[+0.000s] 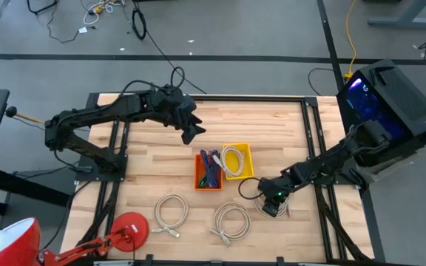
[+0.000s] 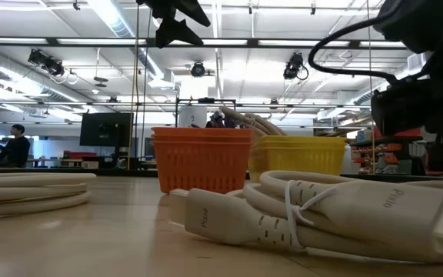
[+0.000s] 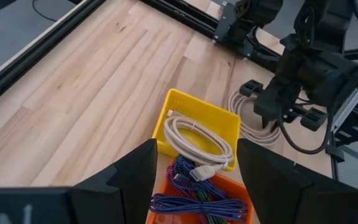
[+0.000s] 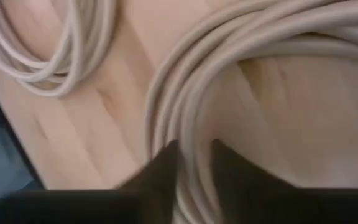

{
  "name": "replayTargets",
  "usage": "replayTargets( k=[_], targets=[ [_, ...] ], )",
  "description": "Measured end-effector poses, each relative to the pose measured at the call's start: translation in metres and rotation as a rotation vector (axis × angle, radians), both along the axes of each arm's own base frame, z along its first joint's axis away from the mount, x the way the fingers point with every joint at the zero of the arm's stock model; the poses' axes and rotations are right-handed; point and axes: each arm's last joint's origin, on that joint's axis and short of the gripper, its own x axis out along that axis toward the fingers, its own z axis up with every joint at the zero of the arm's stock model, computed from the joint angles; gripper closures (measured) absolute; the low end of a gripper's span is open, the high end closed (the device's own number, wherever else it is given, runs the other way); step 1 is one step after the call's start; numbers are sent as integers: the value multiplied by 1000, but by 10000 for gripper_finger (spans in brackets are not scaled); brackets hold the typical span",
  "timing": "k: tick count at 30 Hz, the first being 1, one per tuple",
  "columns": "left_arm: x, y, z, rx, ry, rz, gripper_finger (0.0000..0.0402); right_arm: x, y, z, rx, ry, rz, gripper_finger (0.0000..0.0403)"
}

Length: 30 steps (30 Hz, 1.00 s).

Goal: Pick & Place USB Port
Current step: Put the brown HDMI cable into the yellow basket

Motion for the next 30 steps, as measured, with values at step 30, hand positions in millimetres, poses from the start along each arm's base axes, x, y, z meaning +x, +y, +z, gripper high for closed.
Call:
replayTargets(
  k=[30],
  targets=[
    [1, 1, 2, 0, -23, 44, 175, -40, -72, 232, -523, -330, -177, 398]
  ],
)
